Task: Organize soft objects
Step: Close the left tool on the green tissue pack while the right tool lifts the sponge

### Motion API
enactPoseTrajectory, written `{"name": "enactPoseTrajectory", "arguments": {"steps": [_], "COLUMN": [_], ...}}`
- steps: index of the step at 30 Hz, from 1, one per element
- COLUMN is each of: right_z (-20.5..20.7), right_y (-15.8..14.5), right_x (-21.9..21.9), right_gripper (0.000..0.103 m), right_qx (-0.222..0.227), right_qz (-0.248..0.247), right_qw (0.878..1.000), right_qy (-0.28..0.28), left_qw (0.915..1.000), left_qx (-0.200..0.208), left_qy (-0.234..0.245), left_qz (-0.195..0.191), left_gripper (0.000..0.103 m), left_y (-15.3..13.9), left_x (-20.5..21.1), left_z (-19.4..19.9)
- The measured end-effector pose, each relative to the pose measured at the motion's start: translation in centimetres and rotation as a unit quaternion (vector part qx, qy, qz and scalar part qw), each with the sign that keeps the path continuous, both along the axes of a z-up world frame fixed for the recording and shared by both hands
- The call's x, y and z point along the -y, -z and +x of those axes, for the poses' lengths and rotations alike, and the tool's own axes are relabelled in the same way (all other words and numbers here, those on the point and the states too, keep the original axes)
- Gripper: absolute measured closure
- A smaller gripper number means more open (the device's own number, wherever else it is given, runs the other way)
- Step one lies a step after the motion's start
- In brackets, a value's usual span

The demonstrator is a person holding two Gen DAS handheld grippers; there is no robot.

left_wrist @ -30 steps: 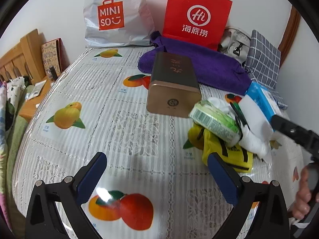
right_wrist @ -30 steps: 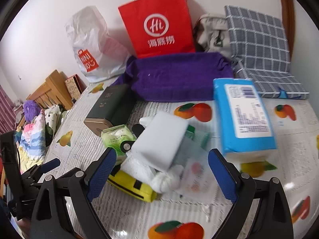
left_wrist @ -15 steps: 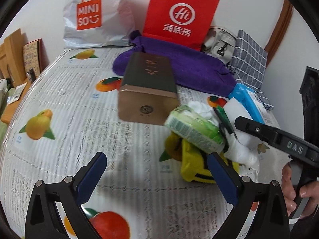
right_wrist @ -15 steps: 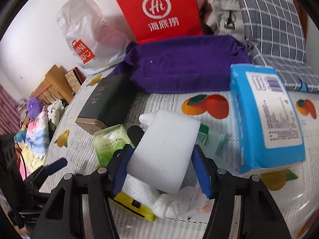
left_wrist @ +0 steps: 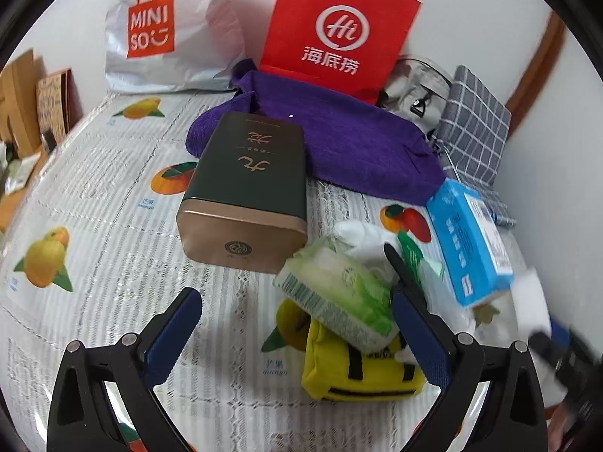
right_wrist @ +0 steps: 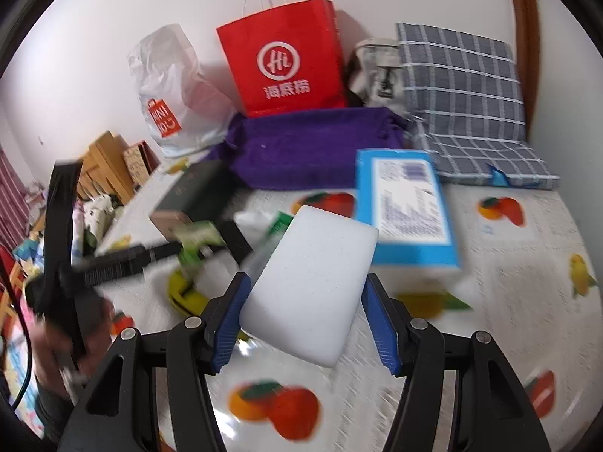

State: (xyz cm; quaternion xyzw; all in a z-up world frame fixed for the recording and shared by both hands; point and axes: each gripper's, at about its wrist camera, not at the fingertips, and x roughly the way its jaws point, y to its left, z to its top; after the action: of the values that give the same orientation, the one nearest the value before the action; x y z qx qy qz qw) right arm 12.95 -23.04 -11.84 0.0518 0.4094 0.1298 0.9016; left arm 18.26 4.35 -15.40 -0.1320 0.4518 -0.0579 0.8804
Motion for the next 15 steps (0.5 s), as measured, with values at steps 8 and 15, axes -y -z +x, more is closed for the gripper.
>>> {"name": "enactPoseTrajectory", "arguments": {"steps": [8, 15], "right_z": [-3.1, -3.3], "right_y": [2.1, 6.1], "right_x": [3.7, 4.5], "right_gripper": [0.043, 0.043], "right_qx": [-0.013, -0.054], "right_qz": [-0.041, -0.082], "right_qw": [0.998, 0.994], "right_qy": [0.036, 0.047], "left_qw": [0.9952, 0.9939], "left_qx": [-0.055, -0.036], "left_qy": [-0.010, -0.005], "left_qz": [-0.079, -0.104], "left_gripper": [0.046, 0.076], "left_y": [2.6, 1.8], "left_x": [0.5, 1.0], "left_z": [1.9, 1.4]}}
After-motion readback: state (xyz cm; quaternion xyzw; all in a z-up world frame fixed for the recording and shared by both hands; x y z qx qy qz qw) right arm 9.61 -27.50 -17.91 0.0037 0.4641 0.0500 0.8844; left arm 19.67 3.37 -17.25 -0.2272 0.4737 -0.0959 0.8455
